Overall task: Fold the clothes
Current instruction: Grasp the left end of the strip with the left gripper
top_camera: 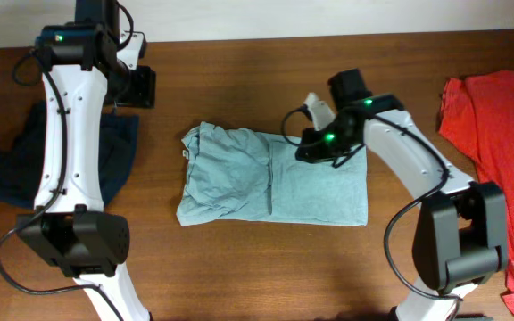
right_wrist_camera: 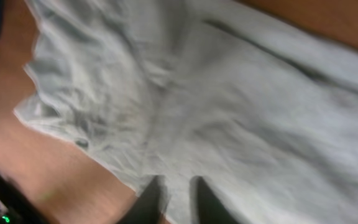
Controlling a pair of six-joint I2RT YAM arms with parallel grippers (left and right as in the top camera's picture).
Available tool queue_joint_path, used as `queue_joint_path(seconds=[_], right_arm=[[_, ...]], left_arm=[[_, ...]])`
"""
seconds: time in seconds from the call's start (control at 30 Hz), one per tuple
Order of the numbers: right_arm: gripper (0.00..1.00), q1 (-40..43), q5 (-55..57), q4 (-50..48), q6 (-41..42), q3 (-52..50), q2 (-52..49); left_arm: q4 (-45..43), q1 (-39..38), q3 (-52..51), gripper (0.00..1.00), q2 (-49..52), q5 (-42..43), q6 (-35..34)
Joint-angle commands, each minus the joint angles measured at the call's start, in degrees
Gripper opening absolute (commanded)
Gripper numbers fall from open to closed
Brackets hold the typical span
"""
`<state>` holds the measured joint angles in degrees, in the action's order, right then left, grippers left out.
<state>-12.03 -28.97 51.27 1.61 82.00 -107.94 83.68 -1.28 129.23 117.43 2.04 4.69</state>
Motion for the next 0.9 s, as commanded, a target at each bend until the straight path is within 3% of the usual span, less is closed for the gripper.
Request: queue_joint_path(seconds=[0.0,0.27,0.53,0.87], right_arm=[[0.43,5.0,0.7,2.3,0.8,0.4,1.2],[0.49,18.9,-3.0,8.7,-2.5,0.4,1.2],[0.49,23.0,-2.9,9.4,-3.1,0.4,1.2],[0.50,23.0,-2.3,9.4,-3.1,0.4,1.2]], left_arm=[[-1.0,-0.1,-8.8,0.61,0.2,9.0,-1.0],[-15.0,-0.1,-34.5,0.61,0.2,19.0,-1.9],[-30.4,-0.1,-51.5,0.67,0.2,21.3,-1.9],[-35.3,-0.1,-55.0,0.67,0.2,21.1,-1.9]])
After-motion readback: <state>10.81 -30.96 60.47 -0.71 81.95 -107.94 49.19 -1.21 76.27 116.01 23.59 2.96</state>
